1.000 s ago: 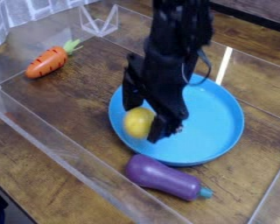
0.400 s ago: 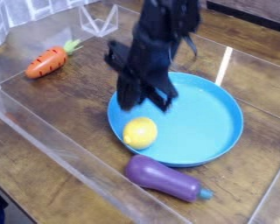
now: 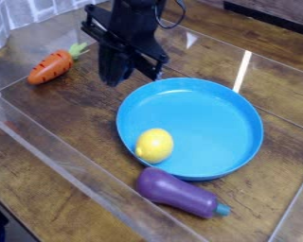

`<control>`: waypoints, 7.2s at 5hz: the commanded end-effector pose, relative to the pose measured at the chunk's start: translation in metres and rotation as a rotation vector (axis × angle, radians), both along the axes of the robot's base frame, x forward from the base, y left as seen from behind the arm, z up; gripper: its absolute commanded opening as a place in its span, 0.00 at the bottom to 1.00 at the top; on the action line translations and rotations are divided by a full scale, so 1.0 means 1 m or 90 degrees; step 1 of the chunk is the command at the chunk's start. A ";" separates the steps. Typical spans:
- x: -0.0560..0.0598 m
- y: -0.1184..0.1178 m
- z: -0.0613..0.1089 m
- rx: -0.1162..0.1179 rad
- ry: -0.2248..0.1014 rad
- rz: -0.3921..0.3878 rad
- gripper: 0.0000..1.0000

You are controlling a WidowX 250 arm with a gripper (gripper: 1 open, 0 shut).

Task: Put the lemon on the blue tray

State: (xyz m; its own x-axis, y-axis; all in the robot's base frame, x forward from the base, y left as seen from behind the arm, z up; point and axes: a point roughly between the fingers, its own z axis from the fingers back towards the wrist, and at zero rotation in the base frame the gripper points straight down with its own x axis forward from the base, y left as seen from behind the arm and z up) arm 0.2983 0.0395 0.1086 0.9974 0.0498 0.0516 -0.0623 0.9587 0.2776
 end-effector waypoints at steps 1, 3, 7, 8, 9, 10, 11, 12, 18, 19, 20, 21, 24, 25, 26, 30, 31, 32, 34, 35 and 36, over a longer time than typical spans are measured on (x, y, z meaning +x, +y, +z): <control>-0.001 -0.012 0.024 -0.013 -0.049 -0.028 1.00; -0.019 -0.031 0.036 -0.031 -0.040 -0.096 1.00; -0.024 -0.077 -0.045 -0.039 -0.031 -0.221 1.00; -0.012 -0.068 -0.047 -0.032 -0.035 -0.200 1.00; -0.001 -0.058 -0.033 -0.028 -0.037 -0.206 1.00; 0.009 -0.044 -0.015 -0.025 -0.036 -0.210 1.00; 0.017 -0.033 0.006 -0.028 -0.041 -0.192 1.00; 0.023 -0.029 0.006 -0.034 -0.046 -0.186 1.00; 0.018 0.081 -0.023 0.003 -0.001 -0.433 1.00; 0.023 0.075 -0.029 0.010 -0.005 -0.417 1.00; 0.027 0.068 -0.036 0.017 -0.009 -0.405 1.00; 0.042 0.070 -0.043 0.025 -0.018 -0.429 1.00; 0.045 0.072 -0.024 0.045 -0.038 -0.391 0.00; 0.037 0.073 0.005 0.066 -0.045 -0.359 0.00; 0.032 0.081 0.028 0.089 -0.064 -0.362 0.00; -0.001 0.060 0.006 0.112 -0.071 -0.384 1.00; 0.002 0.055 -0.005 0.115 -0.074 -0.395 1.00; 0.008 0.052 -0.022 0.118 -0.068 -0.395 1.00; 0.011 0.054 -0.027 0.108 -0.068 -0.427 1.00; 0.012 0.064 -0.032 0.107 -0.062 -0.394 1.00; 0.015 0.079 -0.026 0.102 -0.060 -0.384 1.00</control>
